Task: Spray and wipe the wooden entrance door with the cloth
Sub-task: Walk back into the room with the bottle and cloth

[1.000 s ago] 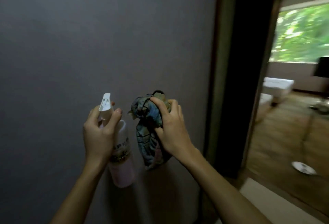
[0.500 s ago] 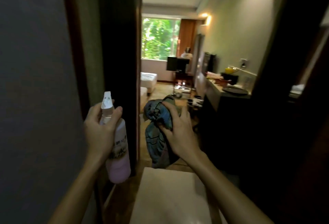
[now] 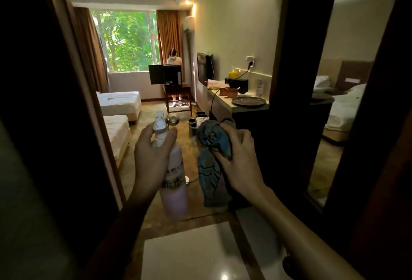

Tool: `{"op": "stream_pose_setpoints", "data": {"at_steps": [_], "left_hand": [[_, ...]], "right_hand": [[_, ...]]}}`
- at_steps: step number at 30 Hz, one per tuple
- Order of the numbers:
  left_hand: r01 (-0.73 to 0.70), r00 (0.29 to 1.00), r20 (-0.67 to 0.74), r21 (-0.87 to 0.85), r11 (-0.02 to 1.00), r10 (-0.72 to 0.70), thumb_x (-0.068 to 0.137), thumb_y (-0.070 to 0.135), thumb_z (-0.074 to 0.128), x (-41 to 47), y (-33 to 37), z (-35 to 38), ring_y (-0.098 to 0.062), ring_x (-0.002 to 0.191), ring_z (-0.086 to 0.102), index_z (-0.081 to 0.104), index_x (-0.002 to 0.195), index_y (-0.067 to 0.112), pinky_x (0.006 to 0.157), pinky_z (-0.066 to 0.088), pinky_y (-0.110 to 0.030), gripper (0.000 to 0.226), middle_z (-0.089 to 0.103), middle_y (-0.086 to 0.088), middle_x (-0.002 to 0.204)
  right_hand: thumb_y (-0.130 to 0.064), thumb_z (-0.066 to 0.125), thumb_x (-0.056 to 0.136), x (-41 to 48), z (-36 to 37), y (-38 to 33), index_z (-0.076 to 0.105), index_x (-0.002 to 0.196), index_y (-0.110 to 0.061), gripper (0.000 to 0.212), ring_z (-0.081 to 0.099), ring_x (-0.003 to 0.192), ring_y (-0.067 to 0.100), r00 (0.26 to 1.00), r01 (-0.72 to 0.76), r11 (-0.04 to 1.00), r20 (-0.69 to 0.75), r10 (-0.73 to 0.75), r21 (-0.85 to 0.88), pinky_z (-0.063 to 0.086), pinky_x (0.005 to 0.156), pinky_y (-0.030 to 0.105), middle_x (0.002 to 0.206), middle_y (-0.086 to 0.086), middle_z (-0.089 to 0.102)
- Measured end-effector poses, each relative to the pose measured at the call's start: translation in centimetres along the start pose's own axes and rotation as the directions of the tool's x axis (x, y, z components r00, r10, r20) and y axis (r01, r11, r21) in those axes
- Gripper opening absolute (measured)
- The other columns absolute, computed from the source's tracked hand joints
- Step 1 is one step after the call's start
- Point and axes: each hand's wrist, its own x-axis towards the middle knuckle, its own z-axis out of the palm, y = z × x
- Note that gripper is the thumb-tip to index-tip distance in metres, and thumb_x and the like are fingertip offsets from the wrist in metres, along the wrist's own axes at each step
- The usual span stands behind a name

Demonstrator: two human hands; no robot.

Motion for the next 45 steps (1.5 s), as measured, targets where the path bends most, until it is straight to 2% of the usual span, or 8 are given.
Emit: {"op": "stream_pose_setpoints", "data": {"at_steps": [8, 13, 19, 23, 33, 37, 41, 45], "left_hand": [[-0.106, 0.994, -0.013, 0.049, 0.993, 0.107, 0.091, 0.022, 0.070, 15.0, -8.3, 9.5, -0.001, 0.091, 0.062, 0.062, 0.112, 0.019, 0.078, 0.050, -0.015, 0.023, 0.064, 0.010, 0.100], [-0.102, 0.995, 0.021, 0.041, 0.994, 0.102, 0.092, 0.024, 0.071, 24.7, -14.9, 14.0, -0.025, 0.082, 0.066, 0.064, 0.096, 0.010, 0.070, 0.056, -0.037, 0.016, 0.068, -0.004, 0.091], [-0.109, 0.988, 0.100, -0.051, 0.993, 0.114, 0.097, 0.021, 0.065, 36.2, -22.6, 19.0, -0.013, 0.088, 0.066, 0.061, 0.100, 0.037, 0.073, 0.053, -0.029, 0.017, 0.067, 0.007, 0.092], [-0.102, 0.979, 0.171, -0.055, 0.993, 0.110, 0.090, 0.023, 0.073, 44.0, -26.7, 22.8, -0.026, 0.098, 0.067, 0.067, 0.112, 0.008, 0.080, 0.056, -0.036, 0.028, 0.071, -0.009, 0.104], [-0.018, 0.932, 0.344, -0.257, 0.966, 0.109, 0.092, 0.029, 0.069, 55.5, -33.4, 34.3, -0.020, 0.099, 0.067, 0.066, 0.115, 0.014, 0.079, 0.055, -0.036, 0.027, 0.071, -0.003, 0.106], [0.001, 0.886, 0.436, -0.341, 0.940, 0.157, 0.092, 0.033, 0.067, 58.5, -35.5, 40.2, -0.023, 0.093, 0.068, 0.063, 0.105, 0.030, 0.071, 0.054, -0.035, 0.014, 0.069, -0.004, 0.098], [0.034, 0.827, 0.526, -0.401, 0.915, 0.200, 0.079, 0.059, 0.069, 61.9, -36.7, 46.1, -0.021, 0.092, 0.069, 0.060, 0.112, 0.026, 0.064, 0.050, -0.019, 0.047, 0.068, -0.008, 0.101], [0.083, 0.789, 0.572, -0.463, 0.882, 0.226, 0.071, 0.064, 0.060, 65.4, -38.1, 51.6, -0.028, 0.089, 0.069, 0.059, 0.102, 0.039, 0.070, 0.054, -0.034, 0.040, 0.067, -0.010, 0.099]], "right_hand": [[-0.040, 0.066, 0.089, 14.7, 8.5, 8.2, 0.033, 0.143, -0.037, 0.063, 0.041, 0.119, 0.021, 0.998, 0.000, 1.000, 0.056, 0.000, -0.015, 0.047, 0.099, 0.041, 0.129, 0.005, 0.037], [-0.031, 0.069, 0.086, 22.4, 14.4, 13.3, 0.031, 0.144, -0.041, 0.070, 0.040, 0.126, 0.024, 0.999, -0.022, 0.997, 0.026, 0.024, -0.070, 0.045, 0.104, 0.040, 0.136, 0.005, 0.035], [-0.046, 0.059, 0.090, 31.7, 23.0, 18.0, 0.031, 0.144, -0.045, 0.061, 0.041, 0.129, 0.023, 0.995, -0.092, 0.993, -0.042, 0.089, -0.080, 0.043, 0.106, 0.042, 0.137, 0.001, 0.036], [-0.041, 0.063, 0.090, 37.5, 26.5, 20.6, 0.030, 0.143, -0.048, 0.063, 0.042, 0.127, 0.023, 0.990, -0.135, 0.980, -0.053, 0.129, -0.143, 0.045, 0.104, 0.042, 0.135, -0.001, 0.035], [-0.031, 0.072, 0.086, 47.0, 29.6, 29.9, 0.037, 0.141, -0.043, 0.067, 0.033, 0.132, 0.018, 0.963, -0.246, 0.922, -0.179, 0.199, -0.299, 0.026, 0.102, 0.016, 0.142, -0.002, 0.031], [-0.033, 0.072, 0.087, 50.5, 29.9, 35.1, 0.039, 0.141, -0.038, 0.063, 0.039, 0.128, 0.021, 0.949, -0.283, 0.908, -0.228, 0.219, -0.308, 0.037, 0.102, 0.026, 0.134, 0.003, 0.039], [-0.040, 0.068, 0.088, 54.7, 29.2, 40.9, 0.038, 0.138, -0.042, 0.058, 0.047, 0.116, 0.023, 0.919, -0.349, 0.882, -0.298, 0.257, -0.316, 0.048, 0.100, 0.040, 0.121, 0.002, 0.041], [-0.039, 0.068, 0.087, 58.9, 27.9, 46.0, 0.037, 0.138, -0.041, 0.060, 0.048, 0.115, 0.025, 0.885, -0.412, 0.817, -0.390, 0.254, -0.404, 0.049, 0.100, 0.047, 0.121, 0.005, 0.041]]}}
